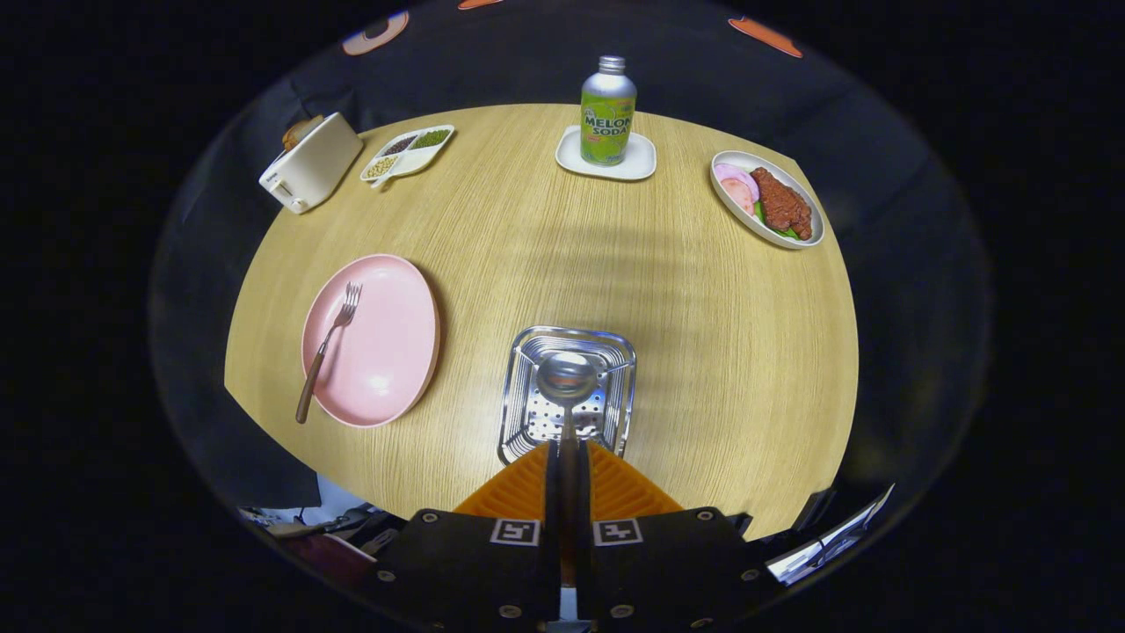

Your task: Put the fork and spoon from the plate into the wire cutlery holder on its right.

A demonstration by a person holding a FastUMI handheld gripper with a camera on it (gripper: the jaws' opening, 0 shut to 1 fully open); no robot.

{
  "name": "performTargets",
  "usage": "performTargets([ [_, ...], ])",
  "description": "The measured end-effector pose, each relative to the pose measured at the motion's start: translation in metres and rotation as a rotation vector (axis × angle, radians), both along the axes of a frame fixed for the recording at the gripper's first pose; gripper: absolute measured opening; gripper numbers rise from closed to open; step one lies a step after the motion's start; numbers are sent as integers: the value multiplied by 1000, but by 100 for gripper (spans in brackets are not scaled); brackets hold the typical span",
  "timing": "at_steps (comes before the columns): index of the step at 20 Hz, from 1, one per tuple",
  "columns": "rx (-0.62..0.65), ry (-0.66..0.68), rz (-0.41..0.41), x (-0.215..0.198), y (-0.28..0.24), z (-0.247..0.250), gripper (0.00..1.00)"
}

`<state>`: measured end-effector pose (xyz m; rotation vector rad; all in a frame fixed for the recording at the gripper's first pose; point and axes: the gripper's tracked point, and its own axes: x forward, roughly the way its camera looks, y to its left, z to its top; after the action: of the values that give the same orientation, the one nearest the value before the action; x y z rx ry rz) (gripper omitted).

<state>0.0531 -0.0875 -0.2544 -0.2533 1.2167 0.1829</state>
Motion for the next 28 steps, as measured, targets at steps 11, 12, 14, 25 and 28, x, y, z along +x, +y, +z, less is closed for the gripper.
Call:
performTargets([
  [11,35,-285,-38,25,26,54,88],
  [12,56,-337,-58,28,32,62,96],
  [14,112,-448,-92,36,51,78,99],
  [25,250,-709,-163,17,176,45,99],
  [28,247,-708,-107,9,212,28,99],
])
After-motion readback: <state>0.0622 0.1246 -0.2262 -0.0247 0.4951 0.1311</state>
